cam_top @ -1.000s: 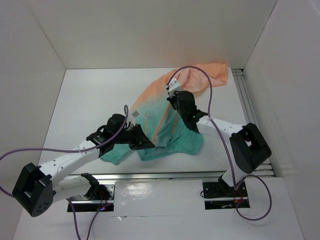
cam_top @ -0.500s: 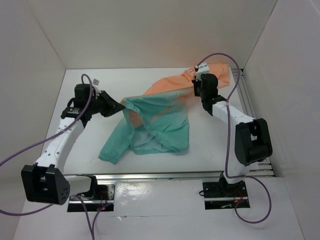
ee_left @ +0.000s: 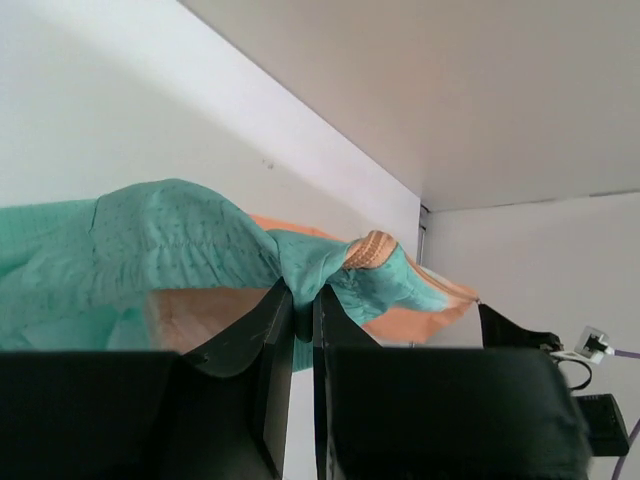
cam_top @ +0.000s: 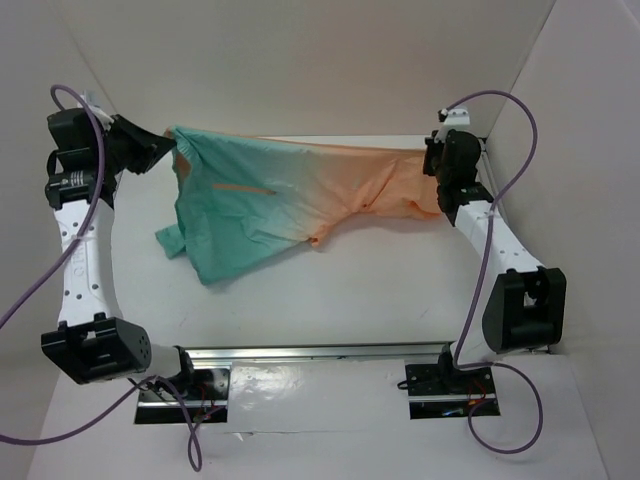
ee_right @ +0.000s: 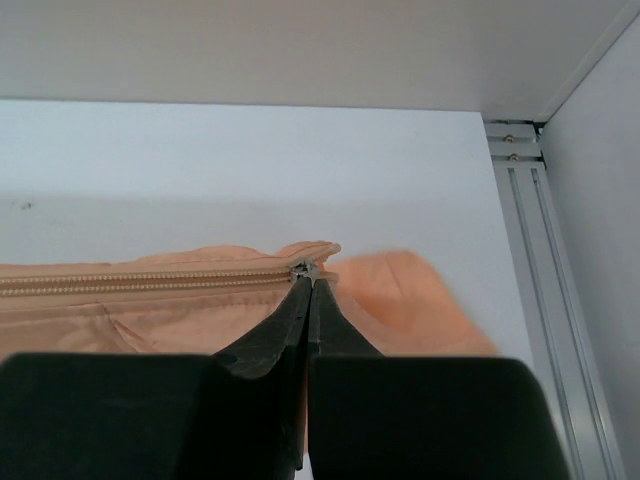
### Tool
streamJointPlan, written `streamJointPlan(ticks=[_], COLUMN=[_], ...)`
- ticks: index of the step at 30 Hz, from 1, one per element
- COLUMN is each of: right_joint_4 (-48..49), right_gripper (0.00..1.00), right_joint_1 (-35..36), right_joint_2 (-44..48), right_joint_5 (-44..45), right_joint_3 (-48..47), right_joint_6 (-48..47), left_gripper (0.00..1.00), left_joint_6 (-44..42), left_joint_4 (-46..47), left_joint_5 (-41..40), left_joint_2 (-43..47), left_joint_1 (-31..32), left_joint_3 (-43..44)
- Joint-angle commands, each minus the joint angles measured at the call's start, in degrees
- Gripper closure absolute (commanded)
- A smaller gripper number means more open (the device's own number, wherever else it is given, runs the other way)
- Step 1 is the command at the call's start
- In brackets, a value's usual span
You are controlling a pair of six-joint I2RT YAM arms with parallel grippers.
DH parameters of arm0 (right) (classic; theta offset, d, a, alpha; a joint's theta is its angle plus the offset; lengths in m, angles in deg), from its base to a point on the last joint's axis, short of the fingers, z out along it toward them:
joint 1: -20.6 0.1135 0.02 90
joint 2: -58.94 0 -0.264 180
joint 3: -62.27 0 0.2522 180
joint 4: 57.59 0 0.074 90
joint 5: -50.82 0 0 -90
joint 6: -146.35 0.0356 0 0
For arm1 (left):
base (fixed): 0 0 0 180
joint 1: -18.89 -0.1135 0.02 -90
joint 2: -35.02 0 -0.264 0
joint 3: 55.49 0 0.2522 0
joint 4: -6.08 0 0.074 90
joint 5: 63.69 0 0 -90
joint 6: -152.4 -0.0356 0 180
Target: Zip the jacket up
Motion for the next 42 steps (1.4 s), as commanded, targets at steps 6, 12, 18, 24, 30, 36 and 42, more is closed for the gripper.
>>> streamJointPlan(ticks=[6,12,18,24,30,36,42], right_joint_4=[-3.63,-3.54,-7.58,-18.73,-32.25,-33.25,-31.68], right_gripper=[1.00,1.00,0.67,0.01,0.01,0.01,0.01], right_joint_1=[-4.71,-9.71,-9.72,-7.18,-2.78,1.96,3.03], right_joint_2=[4.27,6.57,5.96,3.85,2.09,6.65,10.87], right_joint_5=[8.87,8.45,3.53,4.84,4.76,19.57,21.01], right_joint_3=[0.00,2.47,-1.13,-12.02,-17.31,-3.44,7.98], right_joint_6=[4.68,8.56,9.35,10.41,14.08,28.31,29.13], left_gripper=[1.00,1.00,0.83,0.00,0.00,0.00,0.00], left_joint_6=[-7.39,-9.06,-10.47,-17.05,-22.25,-24.18,-24.18], left_joint_4=[-3.35,-2.31,-0.46,-6.86,-10.74,-5.66,-2.93], left_joint_5=[1.84,-0.62,4.11,1.41,-7.64,-7.05,-4.14], left_joint_2=[-12.99,-13.01,-15.20,-16.44,-9.16,2.53,10.80], left_joint_1=[-1.66,-1.66,-1.14,2.37,9.66,13.72,15.39], left_joint_3=[10.69,4.81,4.19,10.87,9.22,-9.22,-21.53])
